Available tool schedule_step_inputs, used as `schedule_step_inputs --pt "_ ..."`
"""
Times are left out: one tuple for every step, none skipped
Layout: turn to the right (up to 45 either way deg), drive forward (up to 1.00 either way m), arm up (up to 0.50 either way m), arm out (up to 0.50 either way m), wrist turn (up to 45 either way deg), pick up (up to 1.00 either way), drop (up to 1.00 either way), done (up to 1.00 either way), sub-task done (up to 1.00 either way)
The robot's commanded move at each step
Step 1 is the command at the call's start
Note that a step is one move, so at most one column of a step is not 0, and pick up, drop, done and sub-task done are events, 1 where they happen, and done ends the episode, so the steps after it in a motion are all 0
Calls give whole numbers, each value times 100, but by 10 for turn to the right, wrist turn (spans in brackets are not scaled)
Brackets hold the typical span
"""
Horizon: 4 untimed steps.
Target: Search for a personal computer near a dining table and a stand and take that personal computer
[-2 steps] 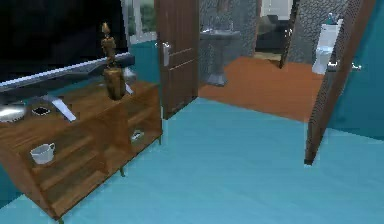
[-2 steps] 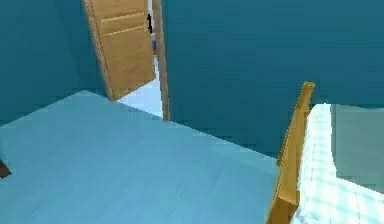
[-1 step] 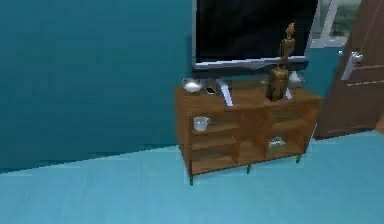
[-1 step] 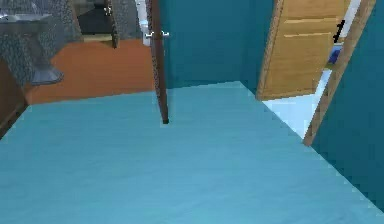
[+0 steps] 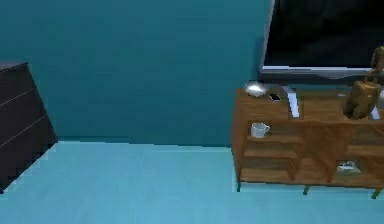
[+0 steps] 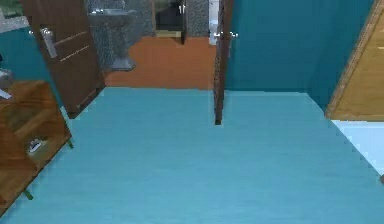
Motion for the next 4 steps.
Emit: schedule_step_inputs --pt "0 5 0 0 0 0 0 0 0" --pt "450 0 0 0 0 0 0 0 0" --pt "360 0 0 0 0 0 0 0 0" --pt "0 100 0 0 0 0 0 0 0"
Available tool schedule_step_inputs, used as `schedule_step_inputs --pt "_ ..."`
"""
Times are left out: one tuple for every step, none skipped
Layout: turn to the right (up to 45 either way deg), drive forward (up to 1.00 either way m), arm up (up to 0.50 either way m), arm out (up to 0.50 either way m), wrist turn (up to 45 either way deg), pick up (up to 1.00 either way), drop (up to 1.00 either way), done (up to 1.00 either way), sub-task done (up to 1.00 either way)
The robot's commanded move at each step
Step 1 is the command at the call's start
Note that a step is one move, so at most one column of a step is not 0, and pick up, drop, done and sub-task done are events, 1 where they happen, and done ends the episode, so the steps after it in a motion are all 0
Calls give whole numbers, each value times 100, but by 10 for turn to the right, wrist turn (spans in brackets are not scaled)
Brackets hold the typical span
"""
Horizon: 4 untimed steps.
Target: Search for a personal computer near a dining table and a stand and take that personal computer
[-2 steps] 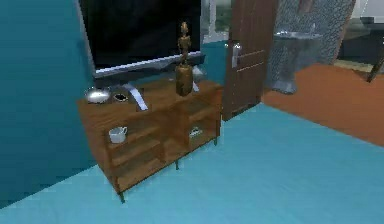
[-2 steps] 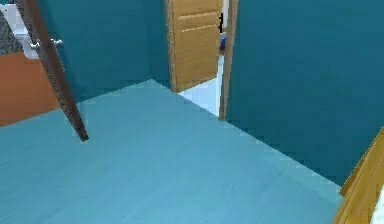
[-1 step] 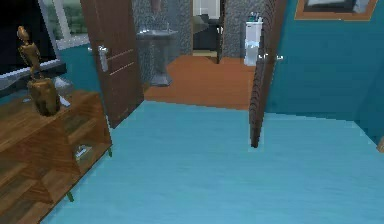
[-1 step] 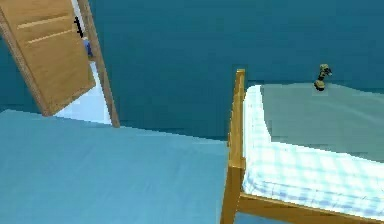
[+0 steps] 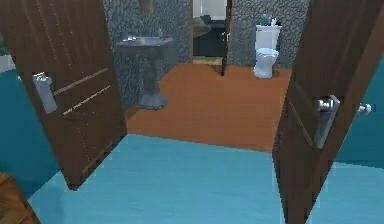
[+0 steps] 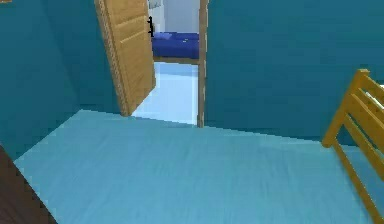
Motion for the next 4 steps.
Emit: schedule_step_inputs --pt "0 75 0 0 0 0 0 0 0" --pt "120 0 0 0 0 0 0 0 0" --pt "0 100 0 0 0 0 0 0 0" --pt "60 0 0 0 0 0 0 0 0"
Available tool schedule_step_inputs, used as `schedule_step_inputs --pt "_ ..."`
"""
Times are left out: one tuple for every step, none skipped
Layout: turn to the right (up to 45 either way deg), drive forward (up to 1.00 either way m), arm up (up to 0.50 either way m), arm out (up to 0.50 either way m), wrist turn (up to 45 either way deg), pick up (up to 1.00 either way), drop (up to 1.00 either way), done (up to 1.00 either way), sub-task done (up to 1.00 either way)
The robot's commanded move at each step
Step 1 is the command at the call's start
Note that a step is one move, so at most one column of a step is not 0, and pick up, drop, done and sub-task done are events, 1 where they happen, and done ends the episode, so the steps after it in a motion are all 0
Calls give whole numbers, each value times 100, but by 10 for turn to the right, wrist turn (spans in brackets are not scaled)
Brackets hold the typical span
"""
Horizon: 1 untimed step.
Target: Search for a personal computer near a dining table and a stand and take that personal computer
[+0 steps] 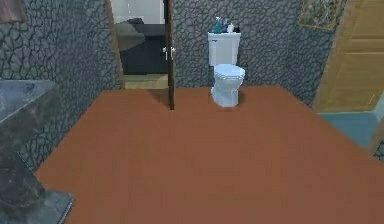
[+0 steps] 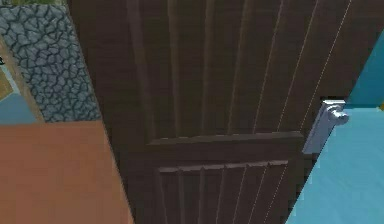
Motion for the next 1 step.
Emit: schedule_step_inputs --pt "0 50 0 0 0 0 0 0 0"
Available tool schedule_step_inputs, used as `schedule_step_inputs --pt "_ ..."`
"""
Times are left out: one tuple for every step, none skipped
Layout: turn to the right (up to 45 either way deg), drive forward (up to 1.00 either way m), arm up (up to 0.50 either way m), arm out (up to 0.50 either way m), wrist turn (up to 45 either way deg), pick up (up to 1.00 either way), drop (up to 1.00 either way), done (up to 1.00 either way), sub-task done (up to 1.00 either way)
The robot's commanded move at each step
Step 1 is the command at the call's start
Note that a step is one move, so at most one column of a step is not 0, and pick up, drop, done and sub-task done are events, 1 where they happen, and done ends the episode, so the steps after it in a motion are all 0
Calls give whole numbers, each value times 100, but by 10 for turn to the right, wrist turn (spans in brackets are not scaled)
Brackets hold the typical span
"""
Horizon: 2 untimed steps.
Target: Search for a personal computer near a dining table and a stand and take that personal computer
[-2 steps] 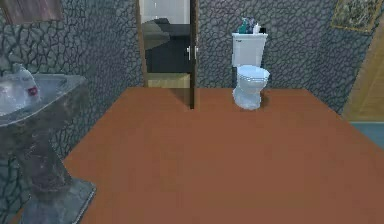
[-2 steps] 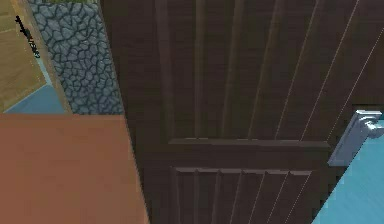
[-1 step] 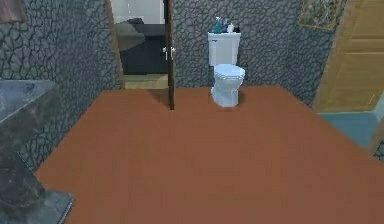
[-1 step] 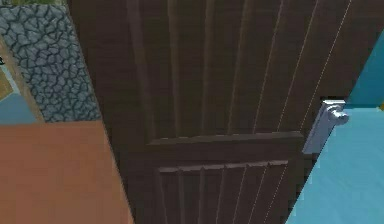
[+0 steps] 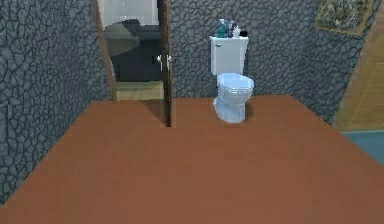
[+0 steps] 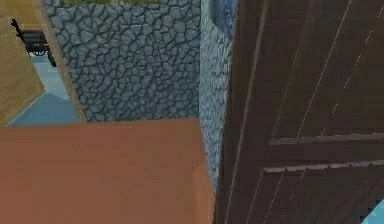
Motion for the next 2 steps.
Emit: schedule_step_inputs --pt "360 0 0 0 0 0 0 0 0" --pt "0 50 0 0 0 0 0 0 0"
